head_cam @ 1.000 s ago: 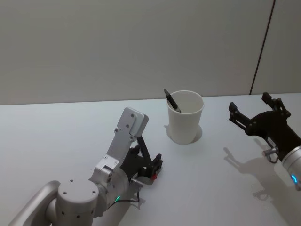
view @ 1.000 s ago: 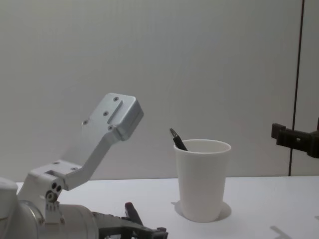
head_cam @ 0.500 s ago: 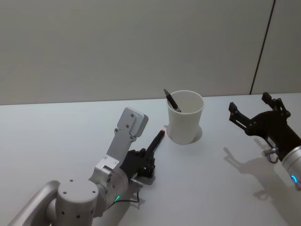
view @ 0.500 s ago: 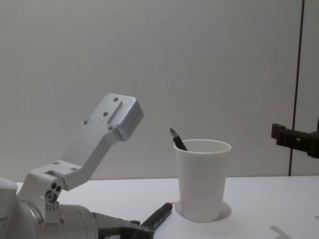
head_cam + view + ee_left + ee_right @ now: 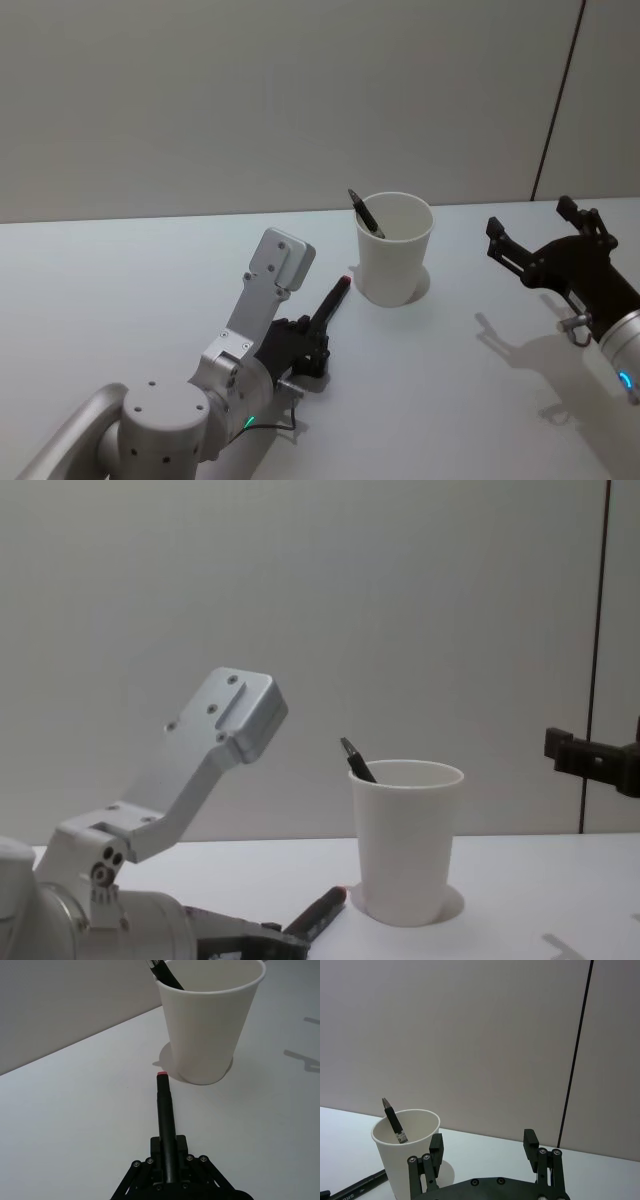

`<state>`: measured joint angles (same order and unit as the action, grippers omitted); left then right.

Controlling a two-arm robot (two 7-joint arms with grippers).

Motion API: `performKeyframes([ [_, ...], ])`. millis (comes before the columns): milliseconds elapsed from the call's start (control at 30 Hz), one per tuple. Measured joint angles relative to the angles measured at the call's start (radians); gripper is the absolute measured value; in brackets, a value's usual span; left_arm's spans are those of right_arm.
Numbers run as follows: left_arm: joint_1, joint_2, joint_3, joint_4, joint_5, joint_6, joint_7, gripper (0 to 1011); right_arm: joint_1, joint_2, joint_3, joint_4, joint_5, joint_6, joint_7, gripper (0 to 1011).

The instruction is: Place the pen into the pen holder.

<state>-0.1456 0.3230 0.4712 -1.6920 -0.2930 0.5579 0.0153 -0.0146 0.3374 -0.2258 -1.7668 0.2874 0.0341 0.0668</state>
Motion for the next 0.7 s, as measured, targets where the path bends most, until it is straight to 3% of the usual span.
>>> performKeyframes([
  [267,0.005,-0.001,-0.004,0.000,-0.003,-0.025,0.016,174,0.000,0.000,0.000,0.000,0.000,0.000,0.000,1001],
  [700,0.031,0.010,-0.032,-0.019,-0.019,-0.174,0.110,174,0.000,0.000,0.000,0.000,0.000,0.000,0.000,1001],
])
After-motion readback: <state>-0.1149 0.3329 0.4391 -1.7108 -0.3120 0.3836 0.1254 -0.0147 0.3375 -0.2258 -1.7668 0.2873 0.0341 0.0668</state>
